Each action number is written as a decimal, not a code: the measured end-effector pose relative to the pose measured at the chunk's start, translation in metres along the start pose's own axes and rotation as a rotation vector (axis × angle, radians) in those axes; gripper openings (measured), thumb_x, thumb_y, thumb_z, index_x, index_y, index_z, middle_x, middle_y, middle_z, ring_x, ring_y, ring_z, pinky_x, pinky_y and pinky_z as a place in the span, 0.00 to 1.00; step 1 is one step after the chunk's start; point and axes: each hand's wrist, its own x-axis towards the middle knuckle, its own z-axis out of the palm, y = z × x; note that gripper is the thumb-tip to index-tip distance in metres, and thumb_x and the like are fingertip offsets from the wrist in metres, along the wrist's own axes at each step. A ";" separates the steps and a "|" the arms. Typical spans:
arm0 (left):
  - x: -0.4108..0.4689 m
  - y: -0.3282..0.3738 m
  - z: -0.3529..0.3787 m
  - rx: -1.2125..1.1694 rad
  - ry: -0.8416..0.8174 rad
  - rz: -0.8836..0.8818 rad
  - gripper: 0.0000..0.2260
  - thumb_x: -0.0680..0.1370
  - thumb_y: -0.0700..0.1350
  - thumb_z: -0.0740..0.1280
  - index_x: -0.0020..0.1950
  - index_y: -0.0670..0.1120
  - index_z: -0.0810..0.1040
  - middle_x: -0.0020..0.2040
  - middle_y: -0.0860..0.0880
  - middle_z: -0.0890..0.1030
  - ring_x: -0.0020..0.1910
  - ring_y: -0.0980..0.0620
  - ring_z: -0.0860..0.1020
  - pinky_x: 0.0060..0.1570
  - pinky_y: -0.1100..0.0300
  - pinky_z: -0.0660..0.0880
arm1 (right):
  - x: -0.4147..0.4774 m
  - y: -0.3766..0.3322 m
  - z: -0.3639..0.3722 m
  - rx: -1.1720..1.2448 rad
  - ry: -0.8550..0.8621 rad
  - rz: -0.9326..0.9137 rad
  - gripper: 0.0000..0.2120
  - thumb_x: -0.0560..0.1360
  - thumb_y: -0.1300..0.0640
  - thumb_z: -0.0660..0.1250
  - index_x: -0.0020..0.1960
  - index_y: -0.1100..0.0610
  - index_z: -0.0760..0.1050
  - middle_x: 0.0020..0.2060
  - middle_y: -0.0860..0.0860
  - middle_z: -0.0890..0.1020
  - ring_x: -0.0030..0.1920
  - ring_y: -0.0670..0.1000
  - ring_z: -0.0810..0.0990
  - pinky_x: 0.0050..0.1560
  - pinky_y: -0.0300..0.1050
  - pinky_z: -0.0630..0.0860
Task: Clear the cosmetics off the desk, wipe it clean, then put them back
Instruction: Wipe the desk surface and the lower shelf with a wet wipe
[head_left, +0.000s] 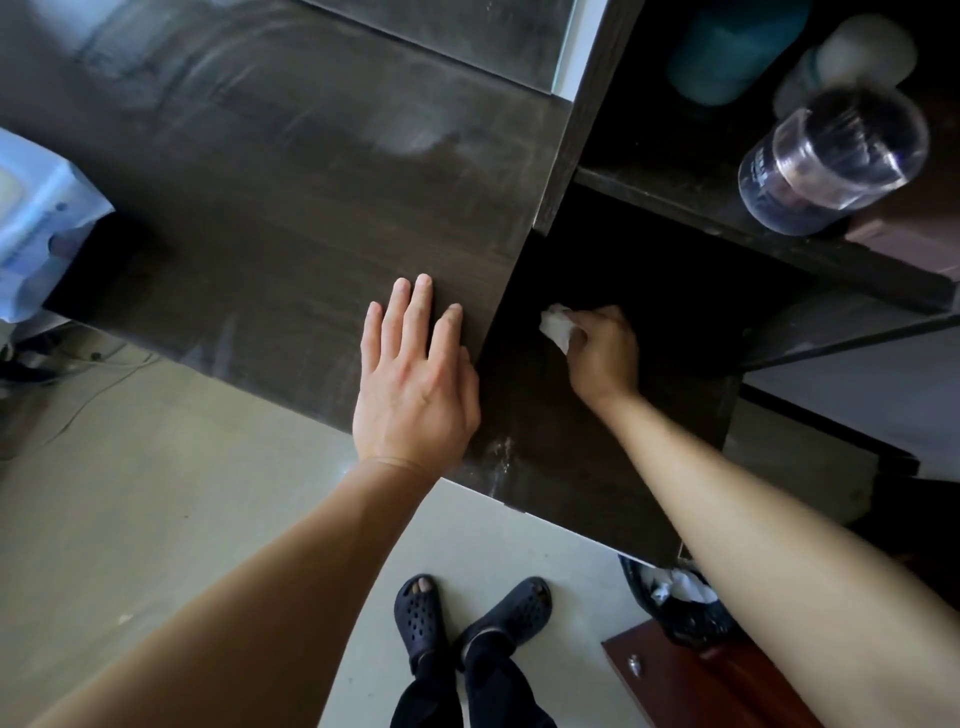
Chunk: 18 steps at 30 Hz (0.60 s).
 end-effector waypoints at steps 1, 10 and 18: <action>-0.001 0.000 0.000 -0.001 0.002 0.001 0.18 0.79 0.44 0.56 0.64 0.39 0.75 0.69 0.36 0.70 0.71 0.36 0.64 0.71 0.40 0.59 | -0.003 0.000 0.009 -0.055 0.012 0.006 0.15 0.75 0.66 0.60 0.57 0.58 0.79 0.54 0.60 0.76 0.54 0.62 0.75 0.54 0.45 0.70; 0.001 -0.011 -0.005 -0.083 -0.030 0.046 0.18 0.78 0.44 0.56 0.63 0.40 0.76 0.69 0.38 0.71 0.71 0.38 0.66 0.71 0.41 0.60 | -0.188 0.024 0.014 0.019 -0.439 -0.458 0.11 0.73 0.54 0.59 0.41 0.50 0.80 0.39 0.45 0.74 0.43 0.47 0.73 0.41 0.44 0.73; -0.001 -0.072 -0.019 -0.046 0.110 -0.089 0.15 0.78 0.41 0.58 0.62 0.40 0.76 0.69 0.39 0.71 0.70 0.40 0.66 0.69 0.46 0.62 | -0.048 -0.026 0.028 0.014 0.017 0.083 0.14 0.75 0.62 0.60 0.58 0.60 0.78 0.54 0.61 0.76 0.54 0.62 0.75 0.53 0.46 0.70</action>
